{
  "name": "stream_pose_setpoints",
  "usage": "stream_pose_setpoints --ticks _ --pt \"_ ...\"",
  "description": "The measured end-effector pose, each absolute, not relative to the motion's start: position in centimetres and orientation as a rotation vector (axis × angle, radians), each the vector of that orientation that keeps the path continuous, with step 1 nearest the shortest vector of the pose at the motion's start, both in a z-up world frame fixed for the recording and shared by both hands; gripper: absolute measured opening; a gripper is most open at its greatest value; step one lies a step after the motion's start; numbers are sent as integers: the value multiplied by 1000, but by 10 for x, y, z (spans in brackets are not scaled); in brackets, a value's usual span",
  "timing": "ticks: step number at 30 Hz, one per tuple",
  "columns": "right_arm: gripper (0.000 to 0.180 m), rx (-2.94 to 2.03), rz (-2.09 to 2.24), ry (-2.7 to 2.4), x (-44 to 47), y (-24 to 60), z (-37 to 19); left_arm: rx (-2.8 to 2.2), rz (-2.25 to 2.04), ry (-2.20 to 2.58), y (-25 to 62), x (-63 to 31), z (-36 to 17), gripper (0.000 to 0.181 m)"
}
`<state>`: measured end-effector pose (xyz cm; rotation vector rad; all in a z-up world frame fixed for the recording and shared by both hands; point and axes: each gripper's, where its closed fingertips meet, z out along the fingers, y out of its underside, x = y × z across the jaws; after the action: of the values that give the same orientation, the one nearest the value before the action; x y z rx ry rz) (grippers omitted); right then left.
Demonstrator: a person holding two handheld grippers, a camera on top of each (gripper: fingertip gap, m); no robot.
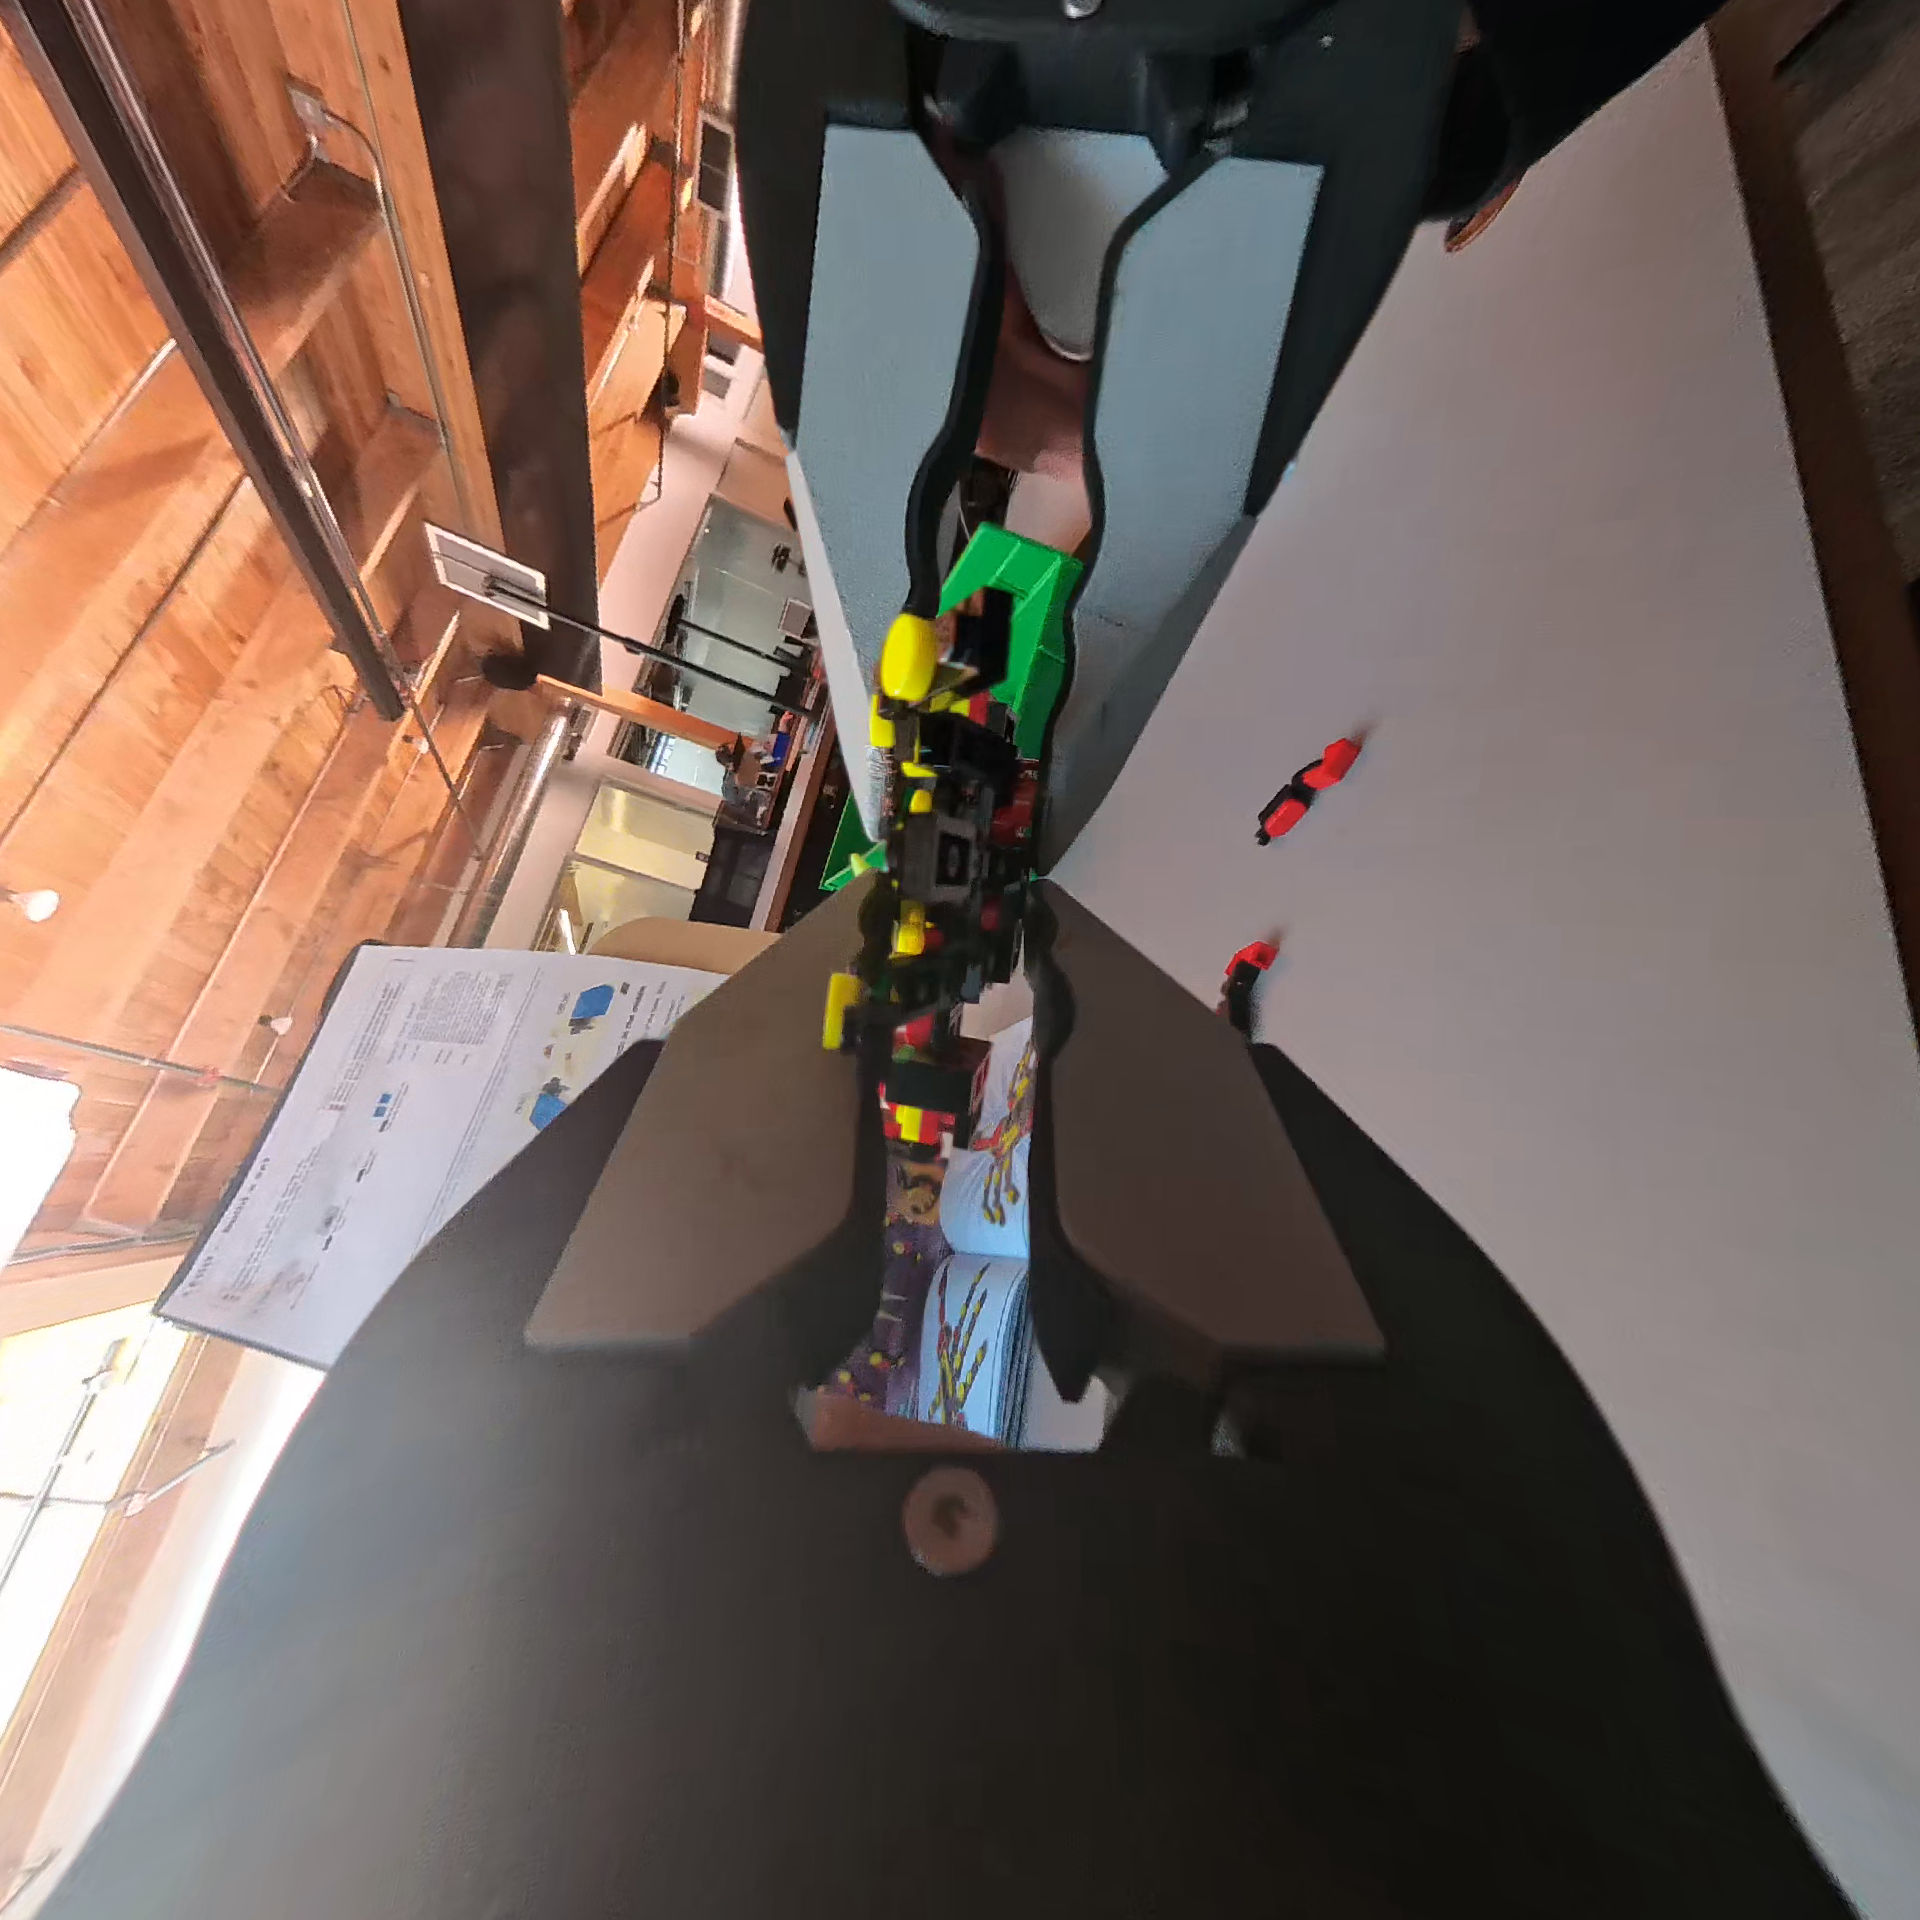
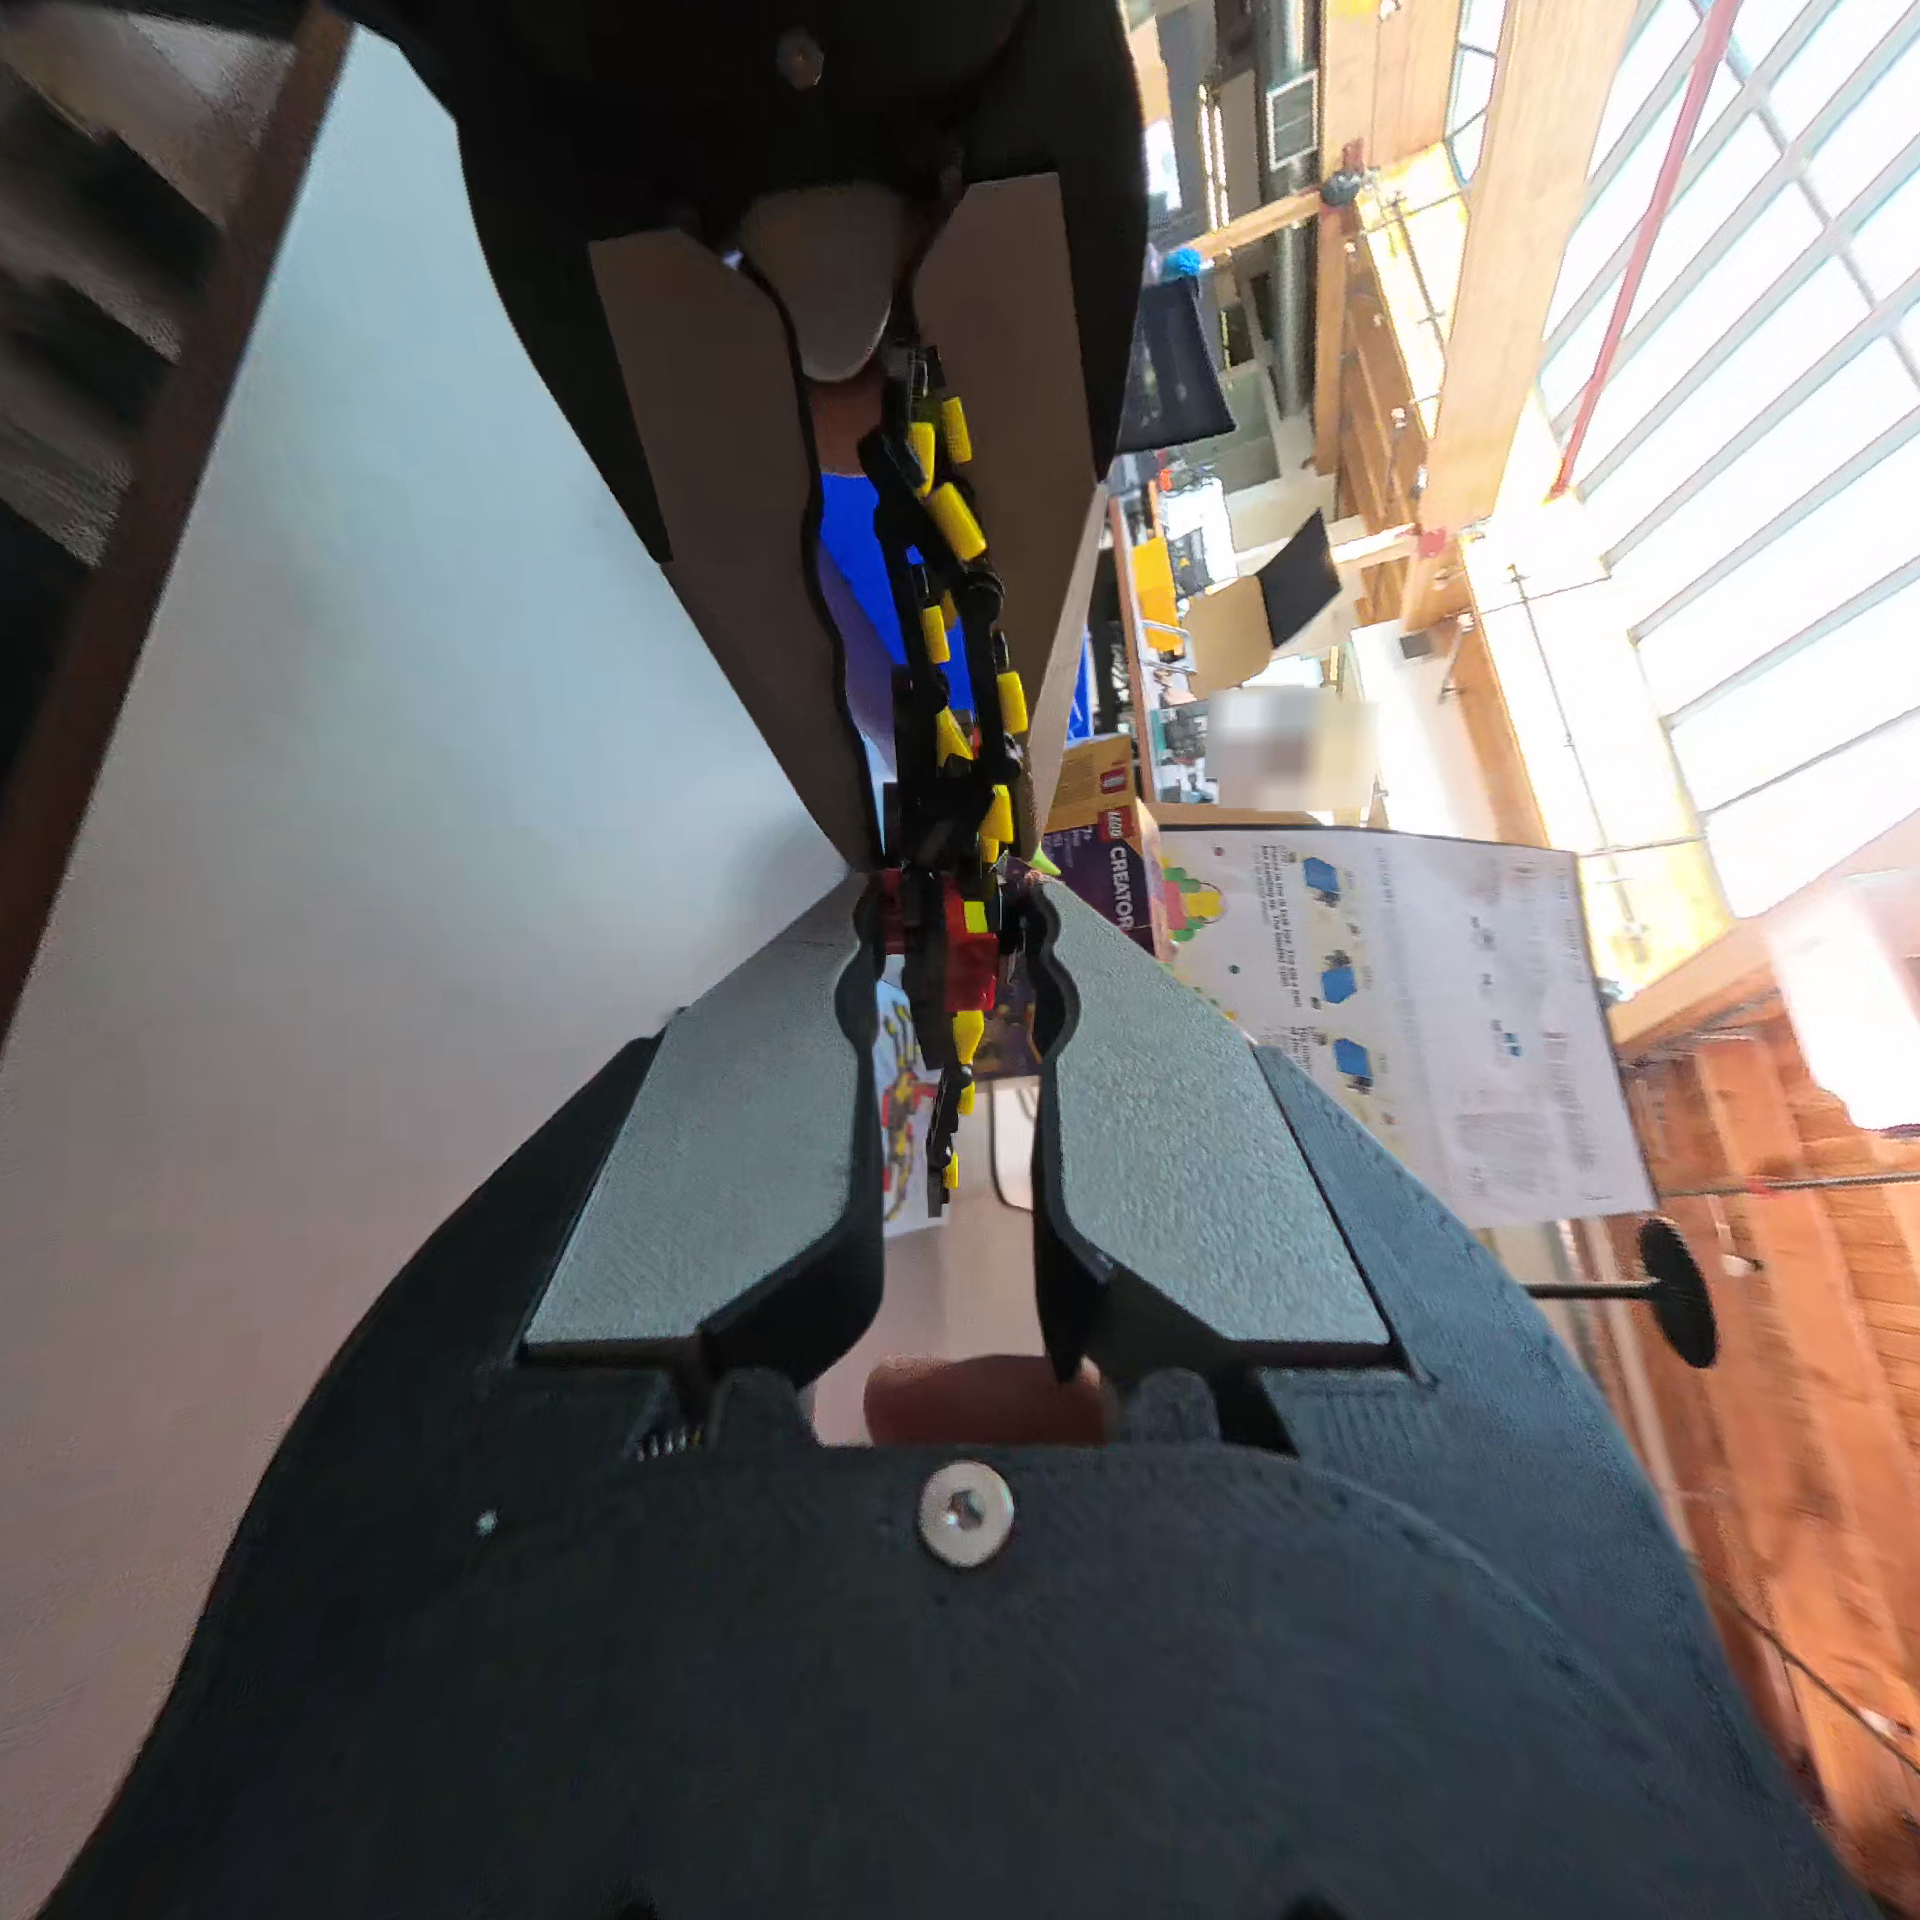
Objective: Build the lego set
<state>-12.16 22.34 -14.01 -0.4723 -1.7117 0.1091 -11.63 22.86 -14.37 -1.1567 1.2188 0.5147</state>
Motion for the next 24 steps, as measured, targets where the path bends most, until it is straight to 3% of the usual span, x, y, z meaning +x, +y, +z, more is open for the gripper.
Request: stream_pose_setpoints --ticks 3,8,24 --pt "165 -439 35 -1683 -124 222 -139 -1164 532 1209 228 -119 -143 21" --pt "22 -423 15 -1655 -125 219 -134 -1144 552 1196 224 -121 -138 22" --pt "26 -492 52 -1696 -114 230 -133 -1090 654 1217 224 -123 -135 21"
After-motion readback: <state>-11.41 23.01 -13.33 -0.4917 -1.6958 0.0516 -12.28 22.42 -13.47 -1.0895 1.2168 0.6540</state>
